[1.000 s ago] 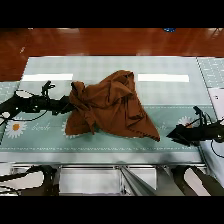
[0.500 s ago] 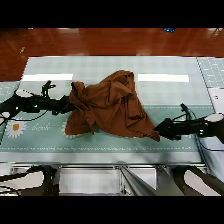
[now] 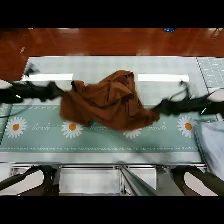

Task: Fold the shirts.

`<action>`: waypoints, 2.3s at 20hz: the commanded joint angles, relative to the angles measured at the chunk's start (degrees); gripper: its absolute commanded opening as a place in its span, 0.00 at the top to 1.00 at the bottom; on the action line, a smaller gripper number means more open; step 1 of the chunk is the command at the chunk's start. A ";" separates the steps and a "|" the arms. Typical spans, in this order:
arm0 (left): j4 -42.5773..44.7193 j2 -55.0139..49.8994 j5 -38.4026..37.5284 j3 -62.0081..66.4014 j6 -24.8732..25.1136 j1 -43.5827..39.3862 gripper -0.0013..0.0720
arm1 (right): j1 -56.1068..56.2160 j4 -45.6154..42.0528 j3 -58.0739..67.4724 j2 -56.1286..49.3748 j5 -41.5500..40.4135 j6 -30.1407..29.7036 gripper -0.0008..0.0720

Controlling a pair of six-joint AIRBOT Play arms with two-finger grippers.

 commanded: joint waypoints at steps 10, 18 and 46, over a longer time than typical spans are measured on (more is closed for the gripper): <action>-12.07 26.91 2.47 44.30 -0.52 14.91 0.96 | -4.72 -0.85 58.18 11.76 4.76 6.29 0.96; 2.99 39.63 2.51 45.83 -1.03 14.16 0.96 | -4.72 -22.82 58.18 27.08 12.20 12.79 0.96; 3.17 -24.59 10.01 34.69 -3.82 -5.99 0.44 | 2.40 13.03 32.96 -33.35 -20.94 -3.23 0.61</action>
